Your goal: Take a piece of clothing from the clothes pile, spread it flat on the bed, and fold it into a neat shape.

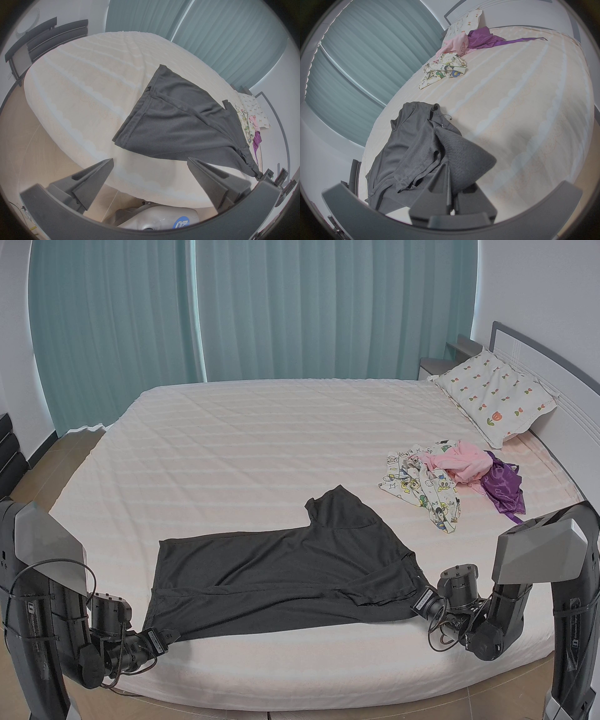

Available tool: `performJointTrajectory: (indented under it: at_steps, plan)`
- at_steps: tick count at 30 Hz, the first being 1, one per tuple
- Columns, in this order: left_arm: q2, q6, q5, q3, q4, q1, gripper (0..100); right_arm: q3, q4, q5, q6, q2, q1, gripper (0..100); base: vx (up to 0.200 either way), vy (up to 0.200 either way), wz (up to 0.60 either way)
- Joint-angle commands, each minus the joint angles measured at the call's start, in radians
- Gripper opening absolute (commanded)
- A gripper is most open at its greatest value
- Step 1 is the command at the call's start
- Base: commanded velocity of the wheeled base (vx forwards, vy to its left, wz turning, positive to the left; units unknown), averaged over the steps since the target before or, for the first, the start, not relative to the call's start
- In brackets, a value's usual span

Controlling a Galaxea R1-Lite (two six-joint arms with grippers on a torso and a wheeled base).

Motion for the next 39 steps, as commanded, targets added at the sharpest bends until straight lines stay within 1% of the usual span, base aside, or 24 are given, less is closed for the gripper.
performJointTrajectory:
  at_steps: [1,2,6,9,10,15,21,24,25,29,34,39]
  plan:
    - [0.057,-0.001,0.007,-0.023,0.001,-0.003,100,-0.005,0.000,0.001,0.000,0.003,0.002,0,0.000,0.000,0.00]
    - [0.066,0.001,0.016,-0.032,0.001,-0.003,100,-0.005,0.000,0.001,0.000,0.003,0.002,0,0.000,0.000,0.00]
    - [0.109,-0.004,0.111,-0.081,-0.001,-0.003,100,0.000,0.000,0.001,0.000,-0.002,0.002,0,0.000,0.000,0.00]
    - [0.120,-0.005,0.119,-0.103,-0.001,-0.003,100,0.005,0.000,0.001,0.000,-0.004,0.003,0,0.000,0.000,0.00]
    - [0.121,-0.007,0.120,-0.106,0.001,-0.003,0,0.005,0.000,0.001,0.000,-0.004,0.003,0,0.000,0.000,0.00]
    - [0.115,-0.019,0.143,-0.104,-0.003,-0.001,0,0.023,0.000,0.001,0.000,-0.011,0.006,0,0.000,0.000,0.00]
    - [0.037,-0.010,0.148,-0.089,0.007,0.040,0,0.084,0.000,0.003,-0.002,-0.060,0.011,0,0.000,0.000,0.00]
    - [0.025,-0.008,0.150,-0.087,0.010,0.046,0,0.103,0.002,0.004,-0.002,-0.076,0.017,0,0.000,0.000,0.00]
    - [0.017,0.022,0.150,-0.086,0.024,0.057,0,0.141,0.000,0.015,-0.002,-0.093,0.028,0,0.000,0.000,0.00]
    - [0.017,0.058,0.148,-0.078,0.030,0.083,0,0.195,-0.001,0.015,0.001,-0.102,0.054,0,0.000,0.000,0.00]
    - [0.011,0.111,0.148,-0.050,0.060,0.089,0,0.255,-0.024,0.015,0.001,-0.099,0.083,0,0.000,0.000,0.00]
    - [0.017,0.116,0.148,-0.044,0.062,0.086,0,0.272,-0.069,0.012,-0.002,-0.065,0.087,0,0.000,0.000,0.00]
